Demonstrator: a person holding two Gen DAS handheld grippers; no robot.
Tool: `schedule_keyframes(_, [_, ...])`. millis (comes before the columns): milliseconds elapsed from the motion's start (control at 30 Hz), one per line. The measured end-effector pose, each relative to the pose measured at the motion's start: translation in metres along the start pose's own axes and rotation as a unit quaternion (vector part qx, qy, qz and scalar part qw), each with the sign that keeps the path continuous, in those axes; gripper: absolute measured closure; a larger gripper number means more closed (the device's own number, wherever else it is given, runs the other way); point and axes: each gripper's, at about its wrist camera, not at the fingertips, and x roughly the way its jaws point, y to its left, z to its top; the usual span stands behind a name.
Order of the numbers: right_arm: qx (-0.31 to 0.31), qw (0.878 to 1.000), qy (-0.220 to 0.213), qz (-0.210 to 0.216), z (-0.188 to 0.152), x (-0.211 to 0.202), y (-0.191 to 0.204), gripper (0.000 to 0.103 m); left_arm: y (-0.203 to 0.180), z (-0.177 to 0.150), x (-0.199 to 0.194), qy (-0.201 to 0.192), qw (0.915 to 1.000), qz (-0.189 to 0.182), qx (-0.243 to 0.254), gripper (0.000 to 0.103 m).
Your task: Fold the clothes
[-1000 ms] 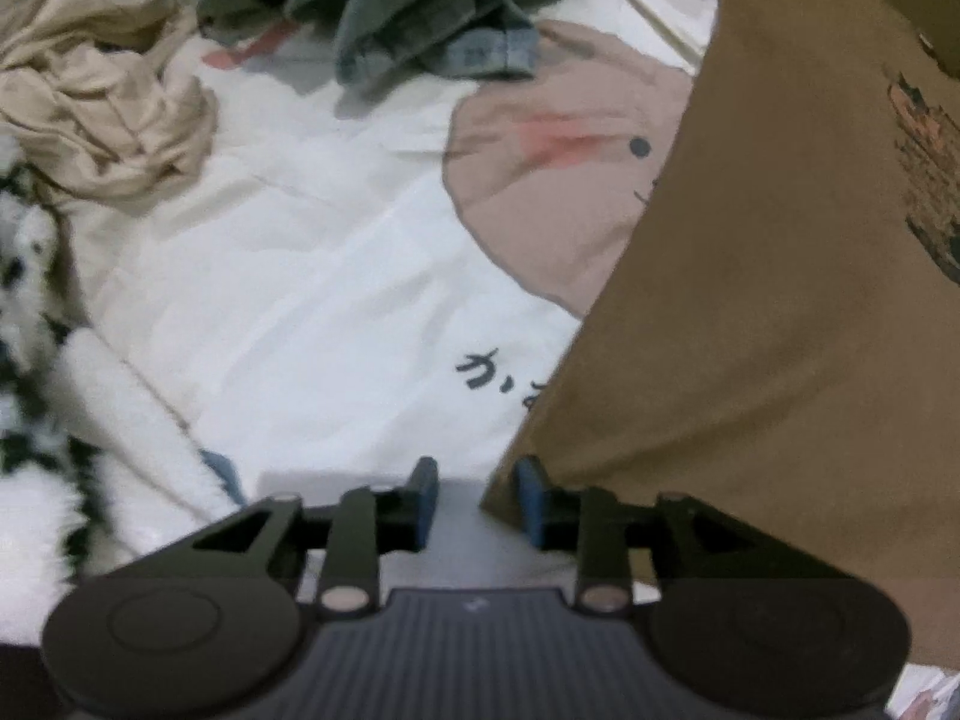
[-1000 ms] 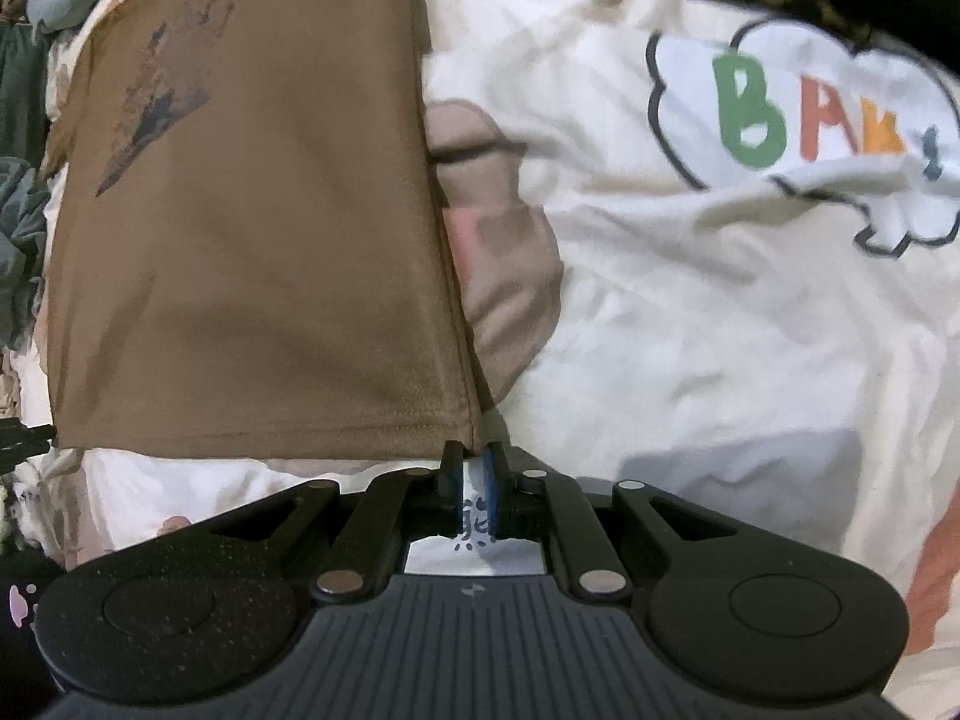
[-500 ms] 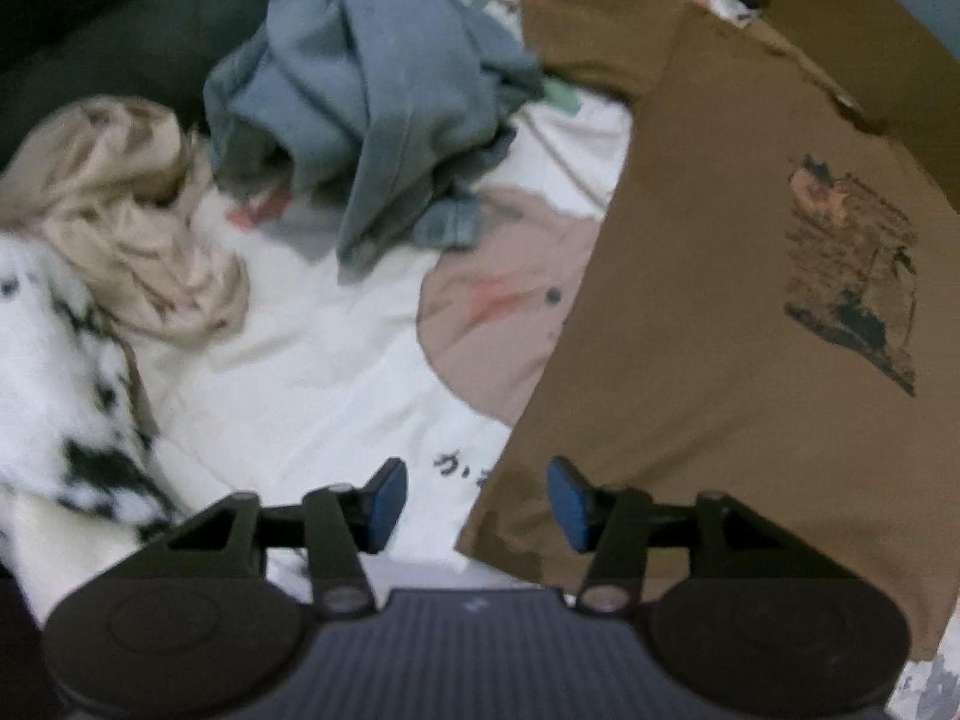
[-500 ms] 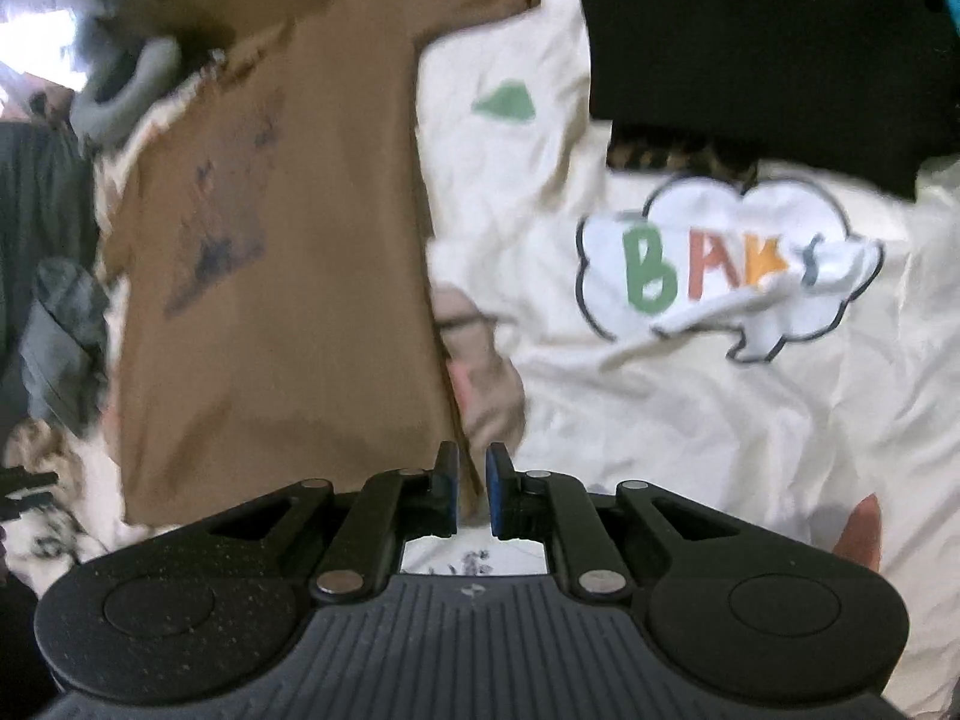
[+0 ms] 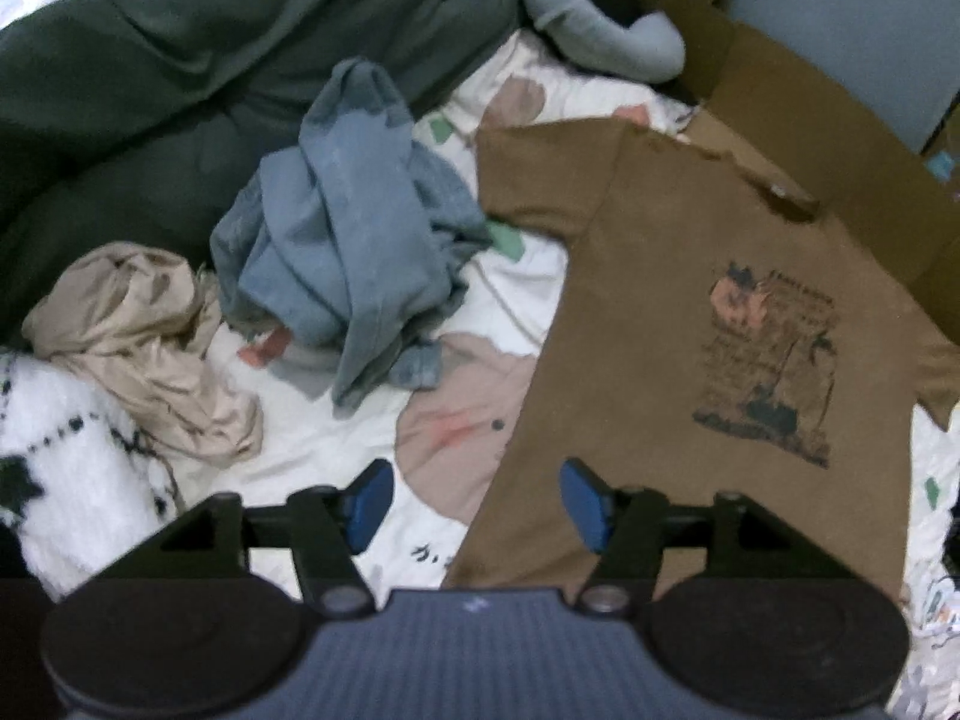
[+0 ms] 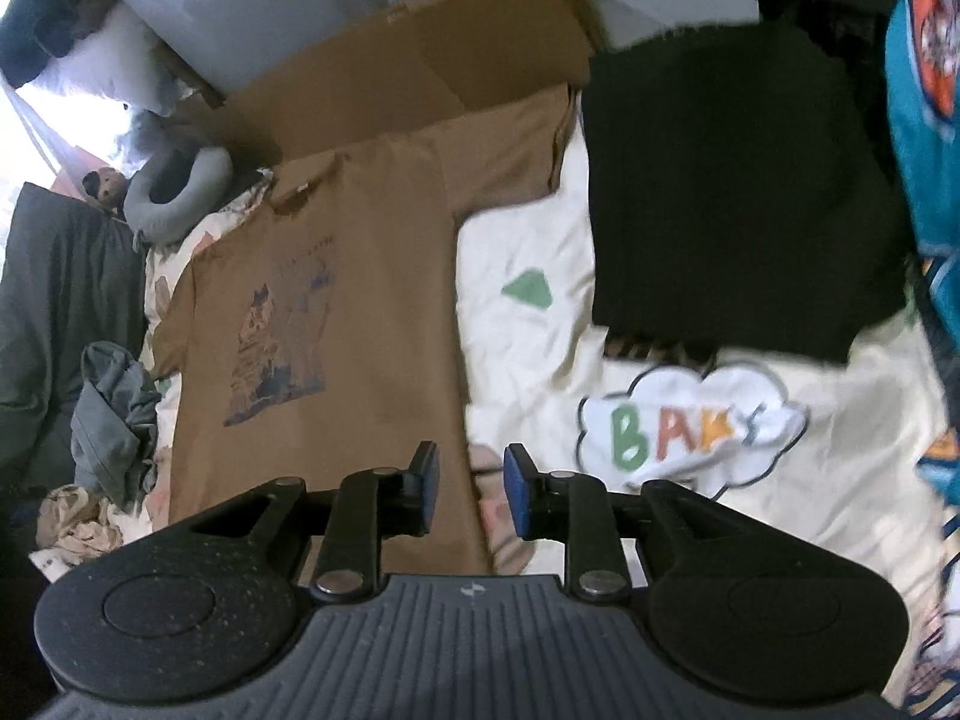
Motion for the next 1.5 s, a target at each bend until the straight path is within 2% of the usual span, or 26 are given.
schedule_keyframes(133, [-0.005, 1.0, -0.007, -0.01, 0.008, -0.018, -0.006, 0.072, -0.007, 0.008, -0.011, -0.007, 0.9999, -0.011, 0.004, 0.038])
schedule_keyframes(467, [-0.012, 0.999, -0.041, -0.02, 0.033, -0.049, -0.005, 0.07, -0.017, 0.022, -0.038, -0.022, 0.9985, -0.04, 0.031, 0.033])
schedule_keyframes(567, [-0.017, 0.999, -0.049, -0.015, 0.044, -0.053, 0.0, 0.067, -0.02, 0.033, -0.044, -0.031, 0.9981, -0.041, 0.033, 0.032])
schedule_keyframes(600, [-0.02, 0.998, -0.052, -0.015, 0.048, -0.054, 0.001, 0.063, -0.022, 0.037, -0.046, -0.034, 0.998, -0.041, 0.034, 0.032])
schedule_keyframes(800, [-0.031, 0.997, -0.067, -0.012, 0.08, -0.053, 0.01, 0.062, -0.04, 0.064, -0.051, -0.046, 0.9968, -0.046, 0.045, 0.03])
schedule_keyframes(1000, [-0.034, 0.997, -0.069, -0.008, 0.113, -0.033, 0.021, 0.06, -0.071, 0.092, -0.037, -0.049, 0.9961, -0.058, 0.046, 0.029])
schedule_keyframes(1267, [-0.036, 0.997, -0.067, 0.002, 0.15, 0.008, 0.031, 0.06, -0.129, 0.127, -0.005, -0.044, 0.9934, -0.072, 0.077, 0.029])
schedule_keyframes(1500, [-0.015, 0.998, -0.061, 0.015, 0.176, 0.05, 0.029, 0.06, -0.176, 0.155, 0.039, -0.046, 0.9904, -0.095, 0.089, 0.027])
